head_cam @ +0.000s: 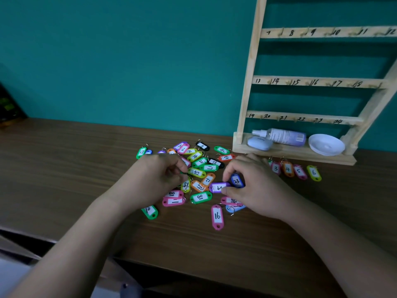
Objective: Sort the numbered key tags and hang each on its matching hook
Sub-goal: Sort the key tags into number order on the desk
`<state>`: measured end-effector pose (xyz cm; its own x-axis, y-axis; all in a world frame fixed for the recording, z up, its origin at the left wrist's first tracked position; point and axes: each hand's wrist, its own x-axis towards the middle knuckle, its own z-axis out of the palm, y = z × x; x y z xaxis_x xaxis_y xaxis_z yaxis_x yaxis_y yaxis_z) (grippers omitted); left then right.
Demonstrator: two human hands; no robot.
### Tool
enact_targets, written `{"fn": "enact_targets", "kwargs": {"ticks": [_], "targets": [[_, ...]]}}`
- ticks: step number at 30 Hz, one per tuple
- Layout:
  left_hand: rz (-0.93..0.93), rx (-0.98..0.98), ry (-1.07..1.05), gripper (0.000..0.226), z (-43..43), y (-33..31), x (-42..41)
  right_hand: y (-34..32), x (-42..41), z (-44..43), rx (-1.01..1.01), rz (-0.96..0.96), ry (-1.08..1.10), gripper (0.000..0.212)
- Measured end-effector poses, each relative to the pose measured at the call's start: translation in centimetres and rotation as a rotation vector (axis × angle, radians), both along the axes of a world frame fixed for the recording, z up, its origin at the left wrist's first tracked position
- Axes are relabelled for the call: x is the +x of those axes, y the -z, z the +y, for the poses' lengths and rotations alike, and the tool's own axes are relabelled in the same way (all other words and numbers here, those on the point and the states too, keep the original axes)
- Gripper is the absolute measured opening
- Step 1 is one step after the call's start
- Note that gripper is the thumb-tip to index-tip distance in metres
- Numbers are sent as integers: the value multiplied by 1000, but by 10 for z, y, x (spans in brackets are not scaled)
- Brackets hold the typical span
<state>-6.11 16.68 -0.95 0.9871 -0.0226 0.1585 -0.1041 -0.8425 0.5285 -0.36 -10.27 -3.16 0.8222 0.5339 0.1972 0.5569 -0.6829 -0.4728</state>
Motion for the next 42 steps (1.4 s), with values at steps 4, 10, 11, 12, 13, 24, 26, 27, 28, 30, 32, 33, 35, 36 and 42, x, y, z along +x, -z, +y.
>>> {"fn": "enact_targets", "kwargs": {"ticks": [4, 10, 11, 12, 13, 24, 26, 27, 28, 30, 32, 33, 35, 36, 42], "targets": [[-11, -16, -2, 10, -1, -1, -1, 1, -3, 0, 53, 27, 11, 24], [-53, -122, 74, 17, -16, 4, -1, -2, -2, 2, 303, 54, -70, 19], [-56, -158, 84, 19, -20, 5, -1, -2, -1, 2, 343, 57, -65, 17], [-60, -202, 92, 19, -23, 5, 0, -2, 0, 2, 377, 56, -59, 15], [-64, -248, 95, 18, -27, 6, 0, -2, 0, 2, 405, 54, -54, 14], [-172, -526, 9, 4, -55, 12, 0, -1, -2, 3, 504, 78, -70, 7], [-179, -509, 12, 3, -58, 13, -1, -1, -1, 2, 490, 49, -58, 9], [-182, -489, 21, 3, -59, 14, -2, 0, 0, 2, 486, 43, -55, 10], [-188, -459, 33, 5, -60, 15, -3, 0, 0, 1, 489, 49, -59, 12], [-189, -396, 48, 6, -60, 15, -2, 0, 2, 0, 507, 77, -82, 13], [-179, -382, 29, 7, -55, 15, 1, -2, 6, -4, 525, 85, -86, 15], [-181, -378, 3, 7, -51, 14, 3, -3, 8, -6, 529, 84, -79, 17], [-203, -336, -54, 7, -38, 14, 8, -3, 14, -11, 531, 95, -54, 20], [-210, -304, -78, 7, -30, 14, 10, -3, 17, -13, 532, 106, -38, 22], [-214, -83, -289, 10, 14, 14, 25, -3, 34, -29, 542, 121, 98, 19]]}}
